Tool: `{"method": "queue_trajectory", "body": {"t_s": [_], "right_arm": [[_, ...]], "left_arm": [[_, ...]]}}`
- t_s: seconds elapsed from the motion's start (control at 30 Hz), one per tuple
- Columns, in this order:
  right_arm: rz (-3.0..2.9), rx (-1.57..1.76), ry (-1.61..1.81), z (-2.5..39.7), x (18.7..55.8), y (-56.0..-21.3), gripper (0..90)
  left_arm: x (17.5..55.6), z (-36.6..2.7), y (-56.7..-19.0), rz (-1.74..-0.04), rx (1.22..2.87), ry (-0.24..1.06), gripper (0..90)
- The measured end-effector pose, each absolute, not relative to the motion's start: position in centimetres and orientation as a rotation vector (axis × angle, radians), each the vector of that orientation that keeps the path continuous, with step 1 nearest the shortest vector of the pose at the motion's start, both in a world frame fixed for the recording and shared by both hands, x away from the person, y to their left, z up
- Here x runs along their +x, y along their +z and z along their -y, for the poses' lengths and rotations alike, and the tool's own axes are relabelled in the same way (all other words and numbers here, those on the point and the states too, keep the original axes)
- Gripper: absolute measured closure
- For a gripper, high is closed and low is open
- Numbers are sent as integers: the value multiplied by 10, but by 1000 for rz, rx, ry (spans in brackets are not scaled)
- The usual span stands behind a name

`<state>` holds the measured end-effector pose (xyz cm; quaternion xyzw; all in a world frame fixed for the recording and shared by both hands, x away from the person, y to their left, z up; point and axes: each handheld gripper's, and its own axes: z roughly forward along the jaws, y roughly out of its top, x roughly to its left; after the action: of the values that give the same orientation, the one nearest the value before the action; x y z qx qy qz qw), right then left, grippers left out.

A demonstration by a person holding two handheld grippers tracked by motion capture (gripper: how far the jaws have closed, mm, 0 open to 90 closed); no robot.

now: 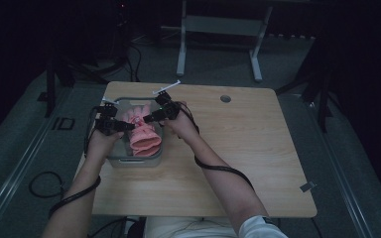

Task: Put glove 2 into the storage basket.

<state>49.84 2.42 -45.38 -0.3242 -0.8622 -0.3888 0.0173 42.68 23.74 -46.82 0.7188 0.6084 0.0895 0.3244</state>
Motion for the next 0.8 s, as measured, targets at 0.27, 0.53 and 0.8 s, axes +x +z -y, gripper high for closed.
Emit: {"method": "queue_trajectory", "body": {"t_s": [0.27, 0.53, 0.8], "right_arm": [[2664, -979, -1226, -21, 495, -449, 482], [2655, -955, -1243, -18, 491, -443, 479], [2654, -955, -1252, -17, 489, -440, 479]], "left_arm": [[423, -240, -463, -1579, 1857, 269, 384], [419, -244, -457, -1554, 1830, 274, 338], [415, -245, -450, -1534, 1818, 303, 338]]}}
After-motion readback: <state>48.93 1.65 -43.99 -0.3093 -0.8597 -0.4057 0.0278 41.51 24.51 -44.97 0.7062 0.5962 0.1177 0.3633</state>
